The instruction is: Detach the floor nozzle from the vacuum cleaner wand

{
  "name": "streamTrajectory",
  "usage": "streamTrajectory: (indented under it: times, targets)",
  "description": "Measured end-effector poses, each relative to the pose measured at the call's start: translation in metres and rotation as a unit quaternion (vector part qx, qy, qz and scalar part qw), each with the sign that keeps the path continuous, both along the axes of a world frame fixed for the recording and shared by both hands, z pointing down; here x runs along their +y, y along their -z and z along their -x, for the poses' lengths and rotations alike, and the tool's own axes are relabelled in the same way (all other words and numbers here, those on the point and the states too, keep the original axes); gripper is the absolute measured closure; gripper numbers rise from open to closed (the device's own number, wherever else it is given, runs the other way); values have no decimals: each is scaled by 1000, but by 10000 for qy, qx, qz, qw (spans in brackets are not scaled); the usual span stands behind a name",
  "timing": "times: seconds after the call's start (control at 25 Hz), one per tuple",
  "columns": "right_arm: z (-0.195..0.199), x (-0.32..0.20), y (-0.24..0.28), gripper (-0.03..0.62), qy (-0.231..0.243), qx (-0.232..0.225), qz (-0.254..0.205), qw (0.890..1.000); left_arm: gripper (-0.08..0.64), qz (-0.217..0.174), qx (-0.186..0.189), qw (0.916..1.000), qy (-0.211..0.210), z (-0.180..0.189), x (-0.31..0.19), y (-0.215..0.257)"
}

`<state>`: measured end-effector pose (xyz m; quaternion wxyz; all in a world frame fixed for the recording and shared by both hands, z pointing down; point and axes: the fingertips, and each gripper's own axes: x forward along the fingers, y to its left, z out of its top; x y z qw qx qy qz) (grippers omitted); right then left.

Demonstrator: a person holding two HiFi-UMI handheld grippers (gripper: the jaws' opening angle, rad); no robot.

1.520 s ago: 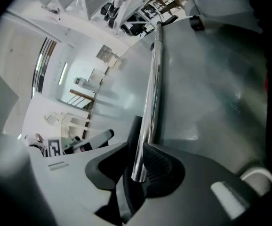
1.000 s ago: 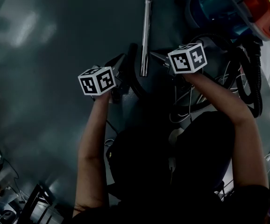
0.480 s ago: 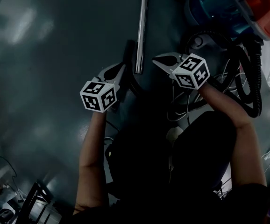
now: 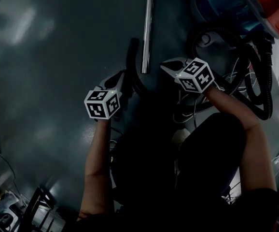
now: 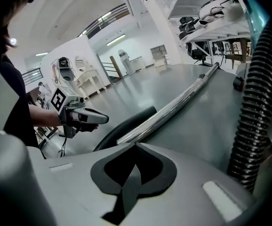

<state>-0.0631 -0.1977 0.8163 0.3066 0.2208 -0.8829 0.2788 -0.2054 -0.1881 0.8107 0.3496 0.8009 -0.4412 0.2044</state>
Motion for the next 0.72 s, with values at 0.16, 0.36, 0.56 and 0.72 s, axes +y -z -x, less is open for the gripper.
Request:
streamTrajectory:
  times: [0.16,0.36,0.56,0.72]
  targets:
    - [-3,0,0,595,-55,-25,10,10000,549,39,38,10000,46,2,1,-2]
    - [-4,-2,-1,595,-116,-42,-36,9999,549,39,33,9999,89,2,-2,-2]
    - [0,-3,1,595,-118,-72,-81,9999,549,22,19,9999,143,0,-3,-2]
    - [3,-9,5,595,-207,-96,-196,9995,549,-75,-7,9998,207,0,-8,2]
